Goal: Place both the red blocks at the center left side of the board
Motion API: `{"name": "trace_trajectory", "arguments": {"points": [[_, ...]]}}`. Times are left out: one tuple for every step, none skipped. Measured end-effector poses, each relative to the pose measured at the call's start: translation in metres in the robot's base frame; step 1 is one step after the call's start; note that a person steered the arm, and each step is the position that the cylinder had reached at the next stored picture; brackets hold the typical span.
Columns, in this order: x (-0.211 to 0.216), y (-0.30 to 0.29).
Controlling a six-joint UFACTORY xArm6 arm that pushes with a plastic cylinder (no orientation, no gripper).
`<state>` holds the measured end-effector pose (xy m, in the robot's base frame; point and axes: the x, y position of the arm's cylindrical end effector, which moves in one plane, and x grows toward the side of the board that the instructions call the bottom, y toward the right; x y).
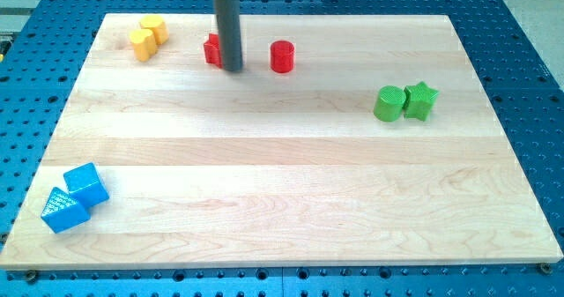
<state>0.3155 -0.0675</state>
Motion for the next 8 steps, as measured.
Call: {"name": "trace_trajectory", "arguments": {"points": [[-0.043,0.043],[-0.047,0.015],[-0.025,-0.028],[-0.020,-0.040],[0.046,-0.105],[0.037,-0.091],[0.011,-0.117],[0.064,-0.129]]}}
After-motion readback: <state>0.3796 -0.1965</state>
